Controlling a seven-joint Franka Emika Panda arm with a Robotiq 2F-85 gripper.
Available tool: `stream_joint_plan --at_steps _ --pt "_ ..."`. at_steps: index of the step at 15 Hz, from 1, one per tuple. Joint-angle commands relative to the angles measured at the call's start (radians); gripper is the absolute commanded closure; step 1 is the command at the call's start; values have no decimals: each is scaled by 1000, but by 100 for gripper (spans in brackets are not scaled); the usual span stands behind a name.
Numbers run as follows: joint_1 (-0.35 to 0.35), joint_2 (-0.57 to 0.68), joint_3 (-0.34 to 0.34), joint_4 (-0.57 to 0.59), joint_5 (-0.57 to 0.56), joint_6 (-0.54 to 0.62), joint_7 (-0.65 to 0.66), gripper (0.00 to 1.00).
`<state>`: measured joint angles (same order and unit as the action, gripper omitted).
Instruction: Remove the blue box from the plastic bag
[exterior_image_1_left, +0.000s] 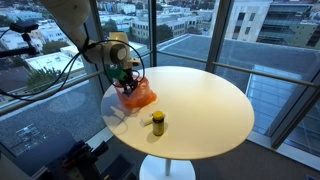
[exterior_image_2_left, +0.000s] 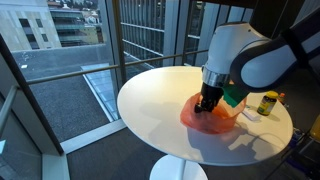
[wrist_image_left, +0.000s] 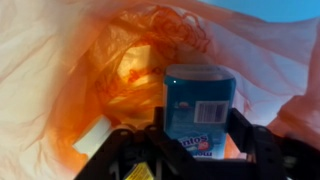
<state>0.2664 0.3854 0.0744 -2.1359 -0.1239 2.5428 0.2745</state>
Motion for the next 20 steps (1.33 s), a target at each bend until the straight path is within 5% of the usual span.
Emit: stream_joint_plan --at_steps 1,12,20 --pt "16 -39 -20 -1 -29 -31 41 61" --pt "-14 -188 -19 -45 -87 -191 37 61" --pt "-58 -323 23 -113 -23 -220 -67 61"
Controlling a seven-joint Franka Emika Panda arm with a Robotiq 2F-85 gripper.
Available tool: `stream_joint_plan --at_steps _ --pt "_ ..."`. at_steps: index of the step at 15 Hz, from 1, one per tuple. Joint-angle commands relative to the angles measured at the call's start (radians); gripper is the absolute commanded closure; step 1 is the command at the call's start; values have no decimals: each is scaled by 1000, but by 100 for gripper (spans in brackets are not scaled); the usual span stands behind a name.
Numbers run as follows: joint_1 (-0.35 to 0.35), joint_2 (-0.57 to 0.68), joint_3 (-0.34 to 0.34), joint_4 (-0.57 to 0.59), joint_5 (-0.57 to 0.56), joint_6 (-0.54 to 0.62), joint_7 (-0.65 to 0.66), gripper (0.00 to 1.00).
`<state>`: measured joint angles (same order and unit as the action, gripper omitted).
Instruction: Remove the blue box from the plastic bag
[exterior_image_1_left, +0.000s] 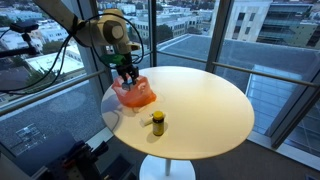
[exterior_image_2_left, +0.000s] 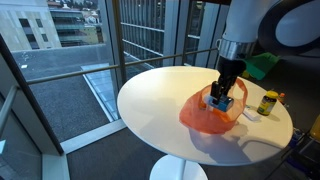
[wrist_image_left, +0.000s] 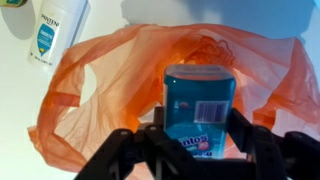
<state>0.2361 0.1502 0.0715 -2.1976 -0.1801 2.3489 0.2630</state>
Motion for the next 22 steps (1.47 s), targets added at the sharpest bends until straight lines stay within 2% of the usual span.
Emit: stream_joint_plan --at_steps 1,10,22 --pt "-32 -106 29 -61 36 -30 -62 61" --pt "-101 -254 16 -68 36 -87 -59 61" --pt "-225 -206 -48 -27 36 -79 -40 61"
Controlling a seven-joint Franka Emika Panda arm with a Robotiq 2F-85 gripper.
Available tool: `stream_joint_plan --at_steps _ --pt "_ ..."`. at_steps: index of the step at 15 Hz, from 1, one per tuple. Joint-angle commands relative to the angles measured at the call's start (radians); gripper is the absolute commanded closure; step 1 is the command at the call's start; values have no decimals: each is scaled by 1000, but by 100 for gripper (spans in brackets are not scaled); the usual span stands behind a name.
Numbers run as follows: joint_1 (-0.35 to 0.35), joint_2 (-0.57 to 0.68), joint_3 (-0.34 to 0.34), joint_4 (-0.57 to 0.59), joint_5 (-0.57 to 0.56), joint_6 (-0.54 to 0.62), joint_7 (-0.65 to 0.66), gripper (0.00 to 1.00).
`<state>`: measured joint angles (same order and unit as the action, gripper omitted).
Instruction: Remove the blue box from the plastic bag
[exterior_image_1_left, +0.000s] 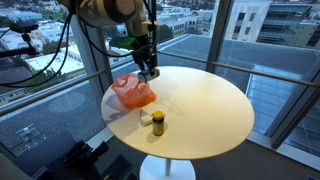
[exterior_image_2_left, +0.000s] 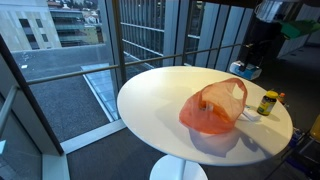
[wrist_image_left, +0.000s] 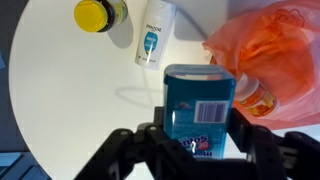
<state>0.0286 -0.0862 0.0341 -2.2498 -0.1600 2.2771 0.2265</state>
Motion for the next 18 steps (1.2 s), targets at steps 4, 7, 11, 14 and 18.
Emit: stream_joint_plan --at_steps 4,7,11,14,18 --pt "-32 84 -29 21 24 15 -6 61" --pt "-39 135 -42 20 25 33 -2 61" --pt "-42 196 -61 23 28 57 -5 61" --pt "-37 236 -65 26 31 76 -4 61" --pt "-30 276 -63 28 39 112 -6 61"
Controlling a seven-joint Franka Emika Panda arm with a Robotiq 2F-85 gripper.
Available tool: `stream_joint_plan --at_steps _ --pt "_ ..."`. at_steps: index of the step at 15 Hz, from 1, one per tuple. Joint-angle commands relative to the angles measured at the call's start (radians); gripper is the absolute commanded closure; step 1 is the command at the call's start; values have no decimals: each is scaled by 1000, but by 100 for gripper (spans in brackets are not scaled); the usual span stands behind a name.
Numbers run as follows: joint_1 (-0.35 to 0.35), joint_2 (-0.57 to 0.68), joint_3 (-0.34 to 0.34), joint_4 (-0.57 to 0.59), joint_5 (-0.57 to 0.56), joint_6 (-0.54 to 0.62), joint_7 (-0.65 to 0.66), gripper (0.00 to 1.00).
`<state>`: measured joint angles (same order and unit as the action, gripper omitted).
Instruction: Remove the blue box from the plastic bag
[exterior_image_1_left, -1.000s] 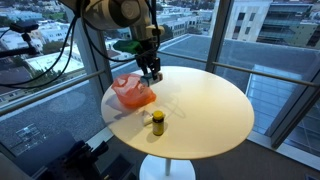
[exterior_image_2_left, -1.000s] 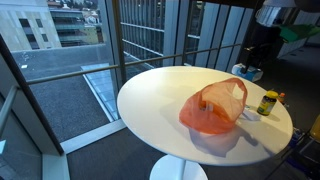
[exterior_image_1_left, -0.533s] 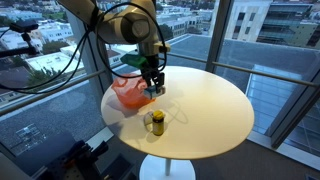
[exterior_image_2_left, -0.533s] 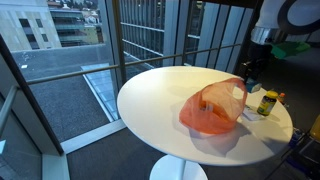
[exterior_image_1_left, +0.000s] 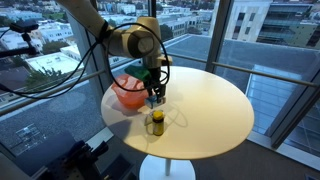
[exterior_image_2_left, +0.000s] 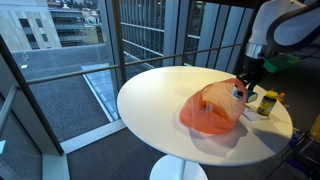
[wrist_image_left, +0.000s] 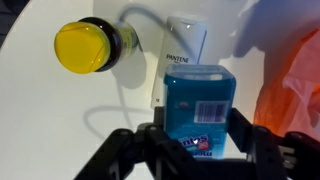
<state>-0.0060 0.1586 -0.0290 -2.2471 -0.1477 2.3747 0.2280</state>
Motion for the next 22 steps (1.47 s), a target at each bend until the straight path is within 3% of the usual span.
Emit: stream_joint_plan --at_steps 1,11,12,14,16,17,22 --pt "6 39 1 24 31 26 -9 61" --pt "27 92 21 6 98 86 -29 61" --pt "28 93 21 5 101 85 -30 57" --pt "29 92 21 3 108 84 -31 25" --pt "31 84 21 -2 107 81 -33 4" --pt "30 74 23 -7 109 78 -40 0" --pt "31 -5 18 -32 91 27 -50 0"
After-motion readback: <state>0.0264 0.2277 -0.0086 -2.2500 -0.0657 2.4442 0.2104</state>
